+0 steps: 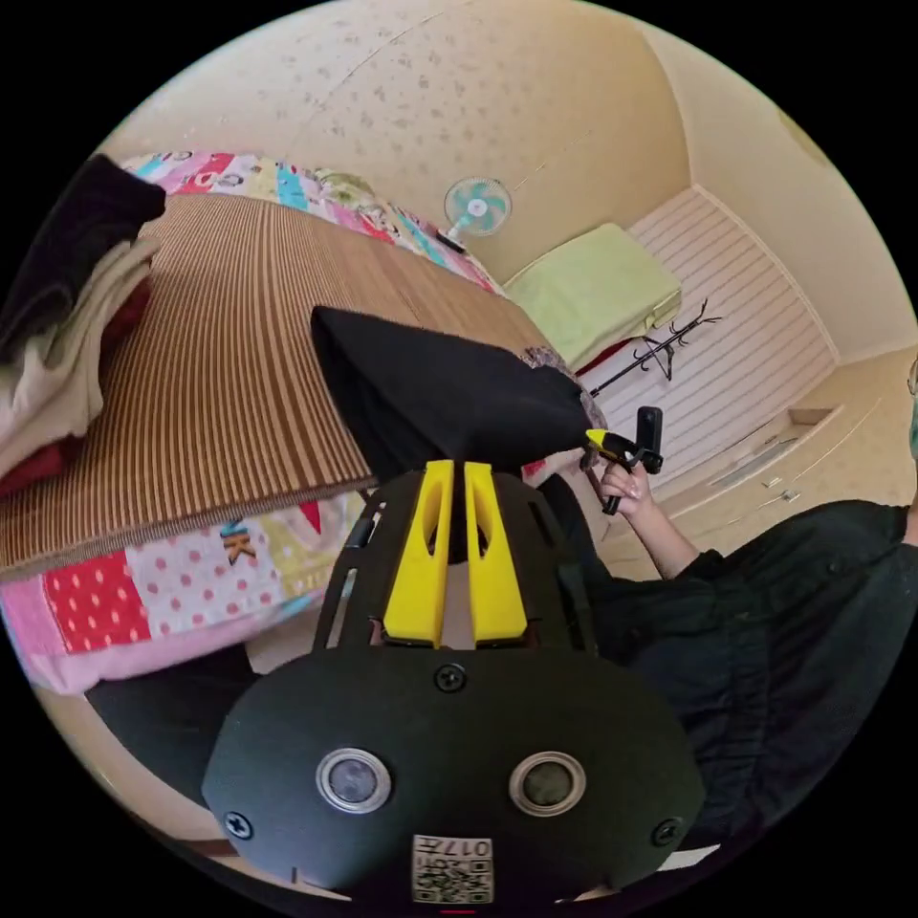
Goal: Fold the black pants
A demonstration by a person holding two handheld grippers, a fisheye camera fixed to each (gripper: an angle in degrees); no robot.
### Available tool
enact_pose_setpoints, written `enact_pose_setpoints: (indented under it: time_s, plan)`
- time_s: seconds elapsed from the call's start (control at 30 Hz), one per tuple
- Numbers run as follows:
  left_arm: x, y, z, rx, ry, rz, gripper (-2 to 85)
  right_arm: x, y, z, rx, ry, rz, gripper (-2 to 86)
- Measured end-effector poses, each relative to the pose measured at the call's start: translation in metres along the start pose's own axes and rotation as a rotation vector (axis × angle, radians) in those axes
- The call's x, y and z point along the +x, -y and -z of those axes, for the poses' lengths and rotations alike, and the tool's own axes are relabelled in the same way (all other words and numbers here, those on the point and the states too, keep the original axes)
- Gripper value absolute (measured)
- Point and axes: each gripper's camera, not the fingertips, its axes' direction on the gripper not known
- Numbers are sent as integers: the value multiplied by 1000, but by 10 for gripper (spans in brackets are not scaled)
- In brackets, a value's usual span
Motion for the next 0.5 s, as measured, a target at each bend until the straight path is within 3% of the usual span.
enact_pose_setpoints:
  time_s: [0.1, 0.27, 0.33, 0.43, 0.5]
  plan:
    - [-19, -29, 14, 27, -49, 101, 4, 13, -41, -2, -62, -94, -165, 45]
    - [-37, 52, 33, 123, -10, 40, 114, 58, 26, 60, 309, -9, -211, 140]
    - [-41, 99, 22, 120, 32, 0, 145, 71, 70, 61, 351, -61, -176, 171]
    - [-49, 169, -16, 72, 13, -34, 185, 111, 140, 25, 269, -35, -210, 202]
    - [-61, 201, -73, -114, -5, -33, 201, 129, 167, -17, 124, -2, -241, 203]
